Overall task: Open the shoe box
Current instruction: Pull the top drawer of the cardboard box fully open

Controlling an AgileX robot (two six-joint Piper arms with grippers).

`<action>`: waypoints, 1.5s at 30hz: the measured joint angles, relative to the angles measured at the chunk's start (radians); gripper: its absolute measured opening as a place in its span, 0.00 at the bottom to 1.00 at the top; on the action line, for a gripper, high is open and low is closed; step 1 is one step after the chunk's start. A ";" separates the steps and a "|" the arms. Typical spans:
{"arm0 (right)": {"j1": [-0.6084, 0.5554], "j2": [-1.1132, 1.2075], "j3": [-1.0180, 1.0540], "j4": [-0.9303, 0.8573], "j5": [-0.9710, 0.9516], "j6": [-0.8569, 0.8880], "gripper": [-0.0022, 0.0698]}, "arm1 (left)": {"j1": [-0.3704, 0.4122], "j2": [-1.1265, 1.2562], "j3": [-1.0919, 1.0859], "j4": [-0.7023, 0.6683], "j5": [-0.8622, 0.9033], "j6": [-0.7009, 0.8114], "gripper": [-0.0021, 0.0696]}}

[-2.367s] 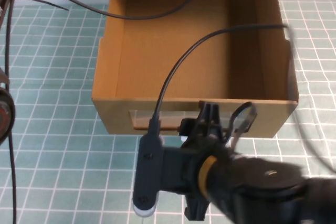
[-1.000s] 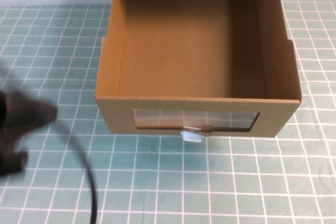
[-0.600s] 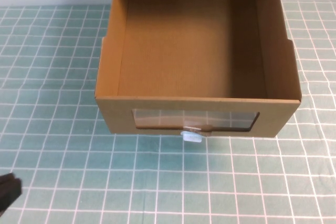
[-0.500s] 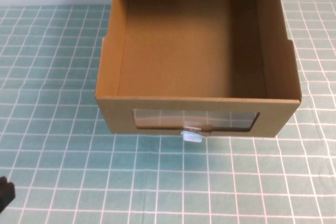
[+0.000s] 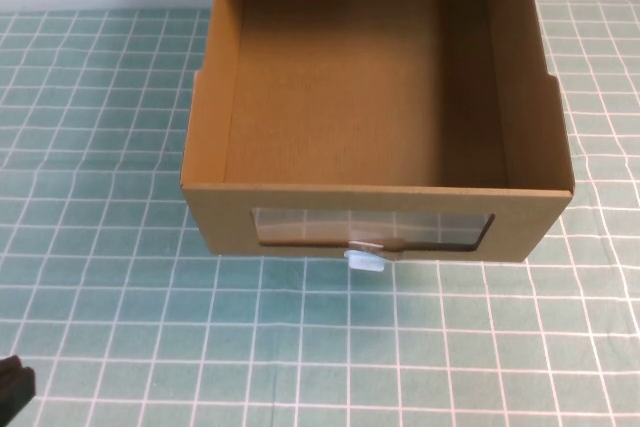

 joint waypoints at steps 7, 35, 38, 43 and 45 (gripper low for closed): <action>0.000 0.000 0.000 0.021 0.000 0.000 0.01 | 0.000 0.000 0.022 0.068 -0.097 0.003 0.02; 0.000 0.000 0.004 0.035 -0.002 0.000 0.01 | 0.076 -0.262 0.658 0.363 -0.540 -0.392 0.02; 0.000 0.000 0.005 0.035 -0.002 0.000 0.01 | 0.076 -0.262 0.658 0.364 -0.540 -0.392 0.02; 0.000 0.000 0.005 0.035 -0.002 0.000 0.01 | 0.076 -0.262 0.658 0.364 -0.540 -0.396 0.02; 0.000 0.000 0.005 0.035 -0.002 0.000 0.01 | 0.076 -0.262 0.658 0.364 -0.540 -0.398 0.02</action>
